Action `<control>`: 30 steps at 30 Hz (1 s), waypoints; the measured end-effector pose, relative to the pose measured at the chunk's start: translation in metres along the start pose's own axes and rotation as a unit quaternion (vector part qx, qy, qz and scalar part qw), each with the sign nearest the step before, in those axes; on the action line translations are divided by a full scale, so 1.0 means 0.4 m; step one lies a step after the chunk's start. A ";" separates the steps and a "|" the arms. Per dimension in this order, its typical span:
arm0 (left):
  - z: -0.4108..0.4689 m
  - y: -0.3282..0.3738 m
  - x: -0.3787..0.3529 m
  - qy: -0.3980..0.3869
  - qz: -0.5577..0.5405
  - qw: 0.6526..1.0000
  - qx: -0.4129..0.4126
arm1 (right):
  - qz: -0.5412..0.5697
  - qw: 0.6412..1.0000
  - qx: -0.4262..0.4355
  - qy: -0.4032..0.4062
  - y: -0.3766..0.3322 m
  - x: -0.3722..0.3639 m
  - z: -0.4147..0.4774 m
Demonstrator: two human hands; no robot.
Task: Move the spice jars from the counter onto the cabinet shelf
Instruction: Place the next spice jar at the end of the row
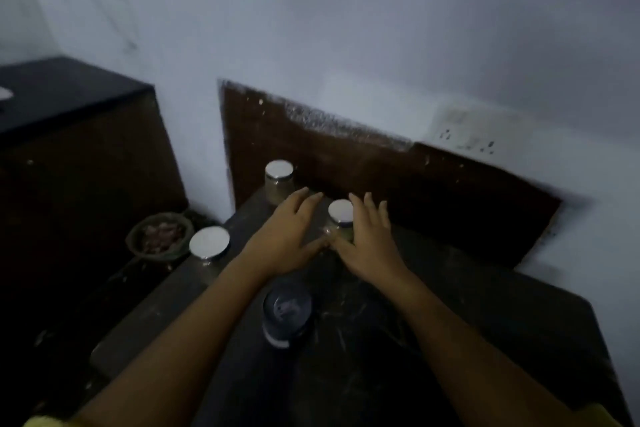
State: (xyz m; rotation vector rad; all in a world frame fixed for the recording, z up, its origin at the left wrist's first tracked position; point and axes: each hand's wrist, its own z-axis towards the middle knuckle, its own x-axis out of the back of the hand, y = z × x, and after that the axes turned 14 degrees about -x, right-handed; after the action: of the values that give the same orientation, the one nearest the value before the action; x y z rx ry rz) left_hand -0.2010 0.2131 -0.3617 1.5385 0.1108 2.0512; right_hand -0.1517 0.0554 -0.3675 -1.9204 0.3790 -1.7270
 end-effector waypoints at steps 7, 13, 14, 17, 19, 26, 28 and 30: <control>-0.223 -0.102 -0.111 -0.055 -0.069 0.989 0.121 | -0.043 0.989 -0.018 -0.138 0.052 -0.238 -0.074; -0.315 -0.144 -0.178 -0.119 -0.147 0.971 0.147 | -0.069 0.969 -0.062 -0.229 0.078 -0.335 -0.101; -0.323 -0.151 -0.186 -0.124 -0.158 0.968 0.148 | -0.071 0.965 -0.068 -0.241 0.082 -0.345 -0.104; -0.332 -0.165 -0.206 -0.133 -0.189 0.963 0.136 | -0.070 0.964 -0.070 -0.247 0.090 -0.369 -0.115; -0.333 -0.170 -0.220 -0.138 -0.202 0.963 0.116 | -0.053 0.971 -0.069 -0.224 0.089 -0.384 -0.121; -0.329 -0.170 -0.251 -0.115 -0.221 0.963 0.106 | 0.025 0.979 -0.089 -0.182 0.083 -0.397 -0.117; -0.320 -0.174 -0.250 -0.125 -0.215 0.963 0.101 | 0.035 0.979 -0.092 -0.177 0.083 -0.392 -0.115; -0.310 -0.179 -0.246 -0.121 -0.212 0.965 0.096 | 0.050 0.980 -0.097 -0.167 0.077 -0.383 -0.115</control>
State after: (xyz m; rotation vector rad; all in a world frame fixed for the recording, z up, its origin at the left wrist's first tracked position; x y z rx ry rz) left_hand -0.2681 0.2580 -0.5156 1.6947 0.5130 1.5428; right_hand -0.2148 0.1031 -0.5100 -2.2421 0.5223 -1.3111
